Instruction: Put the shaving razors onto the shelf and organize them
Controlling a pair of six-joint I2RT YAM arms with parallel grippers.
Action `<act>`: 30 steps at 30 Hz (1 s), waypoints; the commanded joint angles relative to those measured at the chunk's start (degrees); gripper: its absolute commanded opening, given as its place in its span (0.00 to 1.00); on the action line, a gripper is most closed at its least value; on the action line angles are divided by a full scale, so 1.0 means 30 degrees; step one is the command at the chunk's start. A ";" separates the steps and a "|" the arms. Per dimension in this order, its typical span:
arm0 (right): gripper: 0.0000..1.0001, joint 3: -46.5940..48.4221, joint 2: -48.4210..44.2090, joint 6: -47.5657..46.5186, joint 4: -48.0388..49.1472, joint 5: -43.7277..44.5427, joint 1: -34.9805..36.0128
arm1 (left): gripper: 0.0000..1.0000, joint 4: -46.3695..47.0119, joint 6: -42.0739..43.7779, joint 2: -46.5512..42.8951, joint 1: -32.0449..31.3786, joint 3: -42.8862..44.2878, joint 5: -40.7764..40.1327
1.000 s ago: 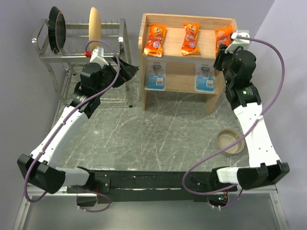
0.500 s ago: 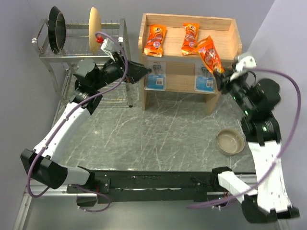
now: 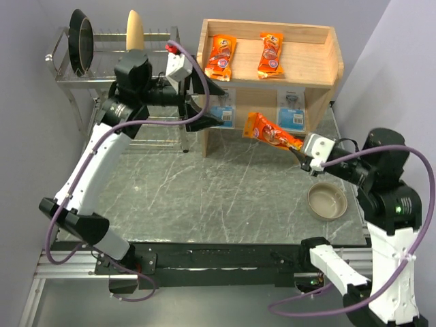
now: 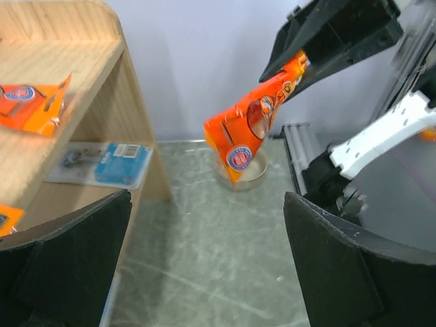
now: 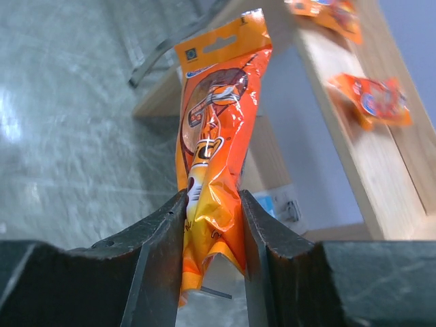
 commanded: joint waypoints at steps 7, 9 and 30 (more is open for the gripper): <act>0.42 0.2189 0.1417 -0.9714 -0.5255 -0.1150 0.1099 | 1.00 -1.0983 0.9701 0.2921 -0.1932 0.6088 -0.1325; 0.43 0.2189 0.1446 -0.9744 -0.4904 -0.0597 0.1714 | 0.99 -1.0217 0.9494 0.2512 -0.2605 0.4857 -0.1531; 0.41 -0.0007 0.1533 -1.0740 -0.1740 0.2864 0.5729 | 0.06 -0.9779 0.7825 0.4034 -0.5098 0.3919 -0.0449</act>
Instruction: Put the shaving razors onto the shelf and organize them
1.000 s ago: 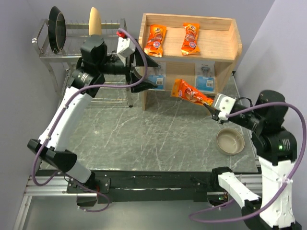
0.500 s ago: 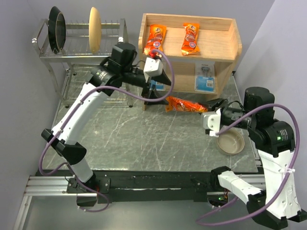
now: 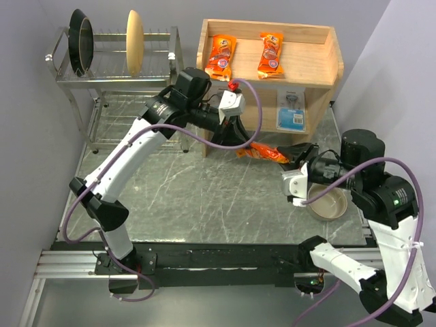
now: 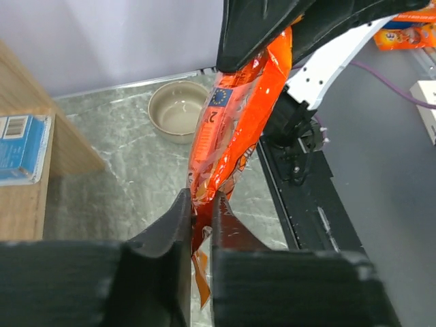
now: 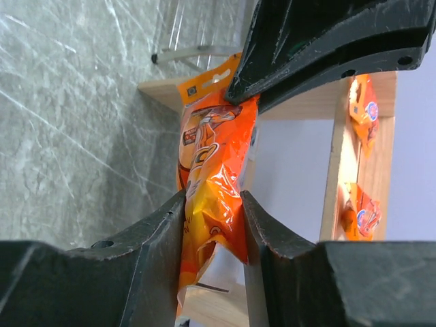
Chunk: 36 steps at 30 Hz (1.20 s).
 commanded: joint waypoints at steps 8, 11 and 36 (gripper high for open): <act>0.92 -0.2397 -0.1174 1.0452 1.2193 0.2747 0.0091 | 0.01 0.6274 -0.3780 -0.3984 0.0324 -0.4714 -0.1075; 0.92 -0.0872 -0.0120 1.8215 1.6439 0.3980 -0.0580 | 0.01 0.8915 -0.7373 -0.4844 0.0647 -0.5861 -0.2275; 0.79 -0.6289 0.3603 3.9344 3.0185 -0.2258 -0.3836 | 0.01 1.8443 -2.1656 -0.1361 0.3168 -0.1295 -0.6088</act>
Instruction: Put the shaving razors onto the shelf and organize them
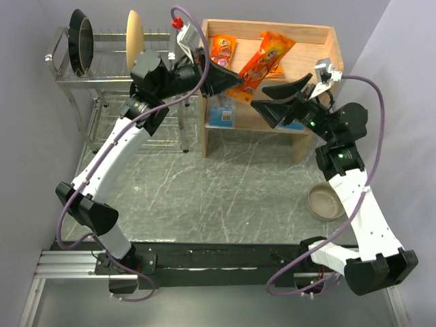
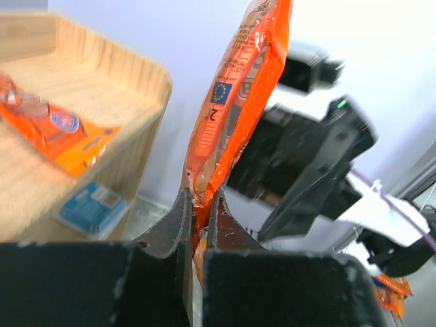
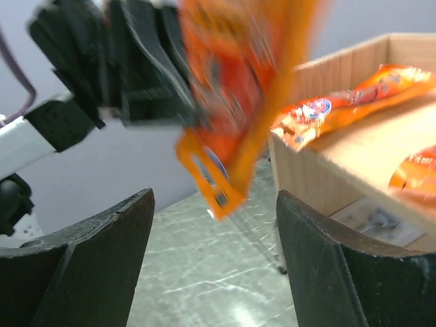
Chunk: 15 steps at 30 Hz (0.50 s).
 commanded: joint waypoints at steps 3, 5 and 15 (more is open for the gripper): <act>0.76 -0.0550 0.0523 0.2503 0.4204 0.0008 -0.0135 | 0.01 0.0912 -0.1053 0.0624 -0.0600 0.2455 -0.0885; 0.75 -0.0405 0.0729 0.2769 0.4646 0.0183 -0.0135 | 0.01 0.0824 -0.1023 0.0683 -0.0863 0.2309 -0.0945; 0.68 0.0680 0.1112 0.3415 0.5177 0.1033 -0.0340 | 0.01 0.0618 -0.1198 0.1503 -0.1305 0.2690 -0.1091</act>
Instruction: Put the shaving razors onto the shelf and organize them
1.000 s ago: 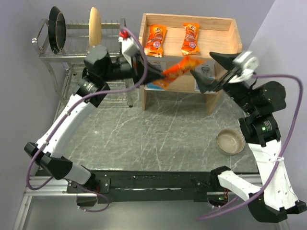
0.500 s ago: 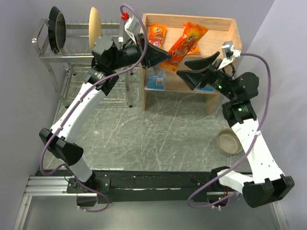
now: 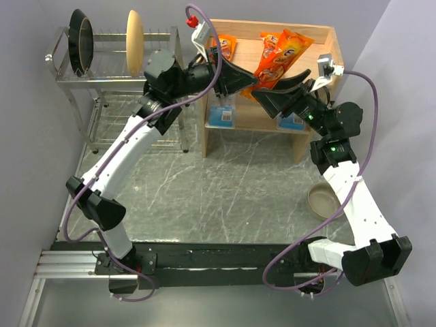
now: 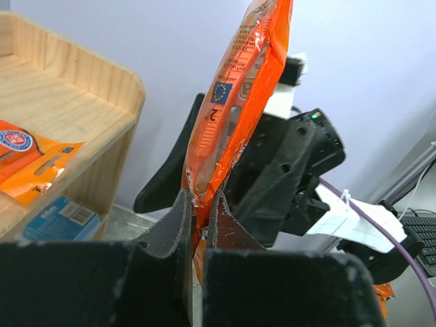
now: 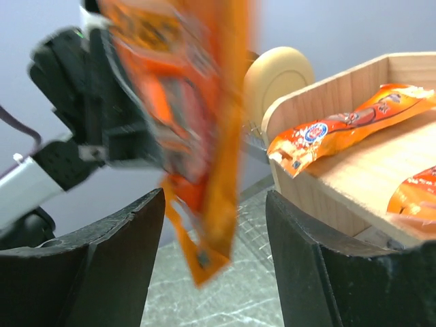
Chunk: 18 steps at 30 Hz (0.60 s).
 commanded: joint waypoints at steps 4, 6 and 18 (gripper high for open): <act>0.57 0.1577 -0.0405 0.0114 0.0752 0.0641 -0.0166 | 0.01 0.0714 -0.1077 0.0251 0.0204 0.0554 -0.0231; 0.48 0.1666 -0.0434 -0.0382 0.0518 0.0437 -0.0165 | 0.01 0.0919 -0.1399 0.0280 0.0233 0.0495 -0.0377; 0.11 0.2982 -0.0961 -0.1851 -0.2381 -0.1317 -0.1100 | 0.52 0.1300 -0.0296 -0.0304 0.0263 -0.0177 -0.0613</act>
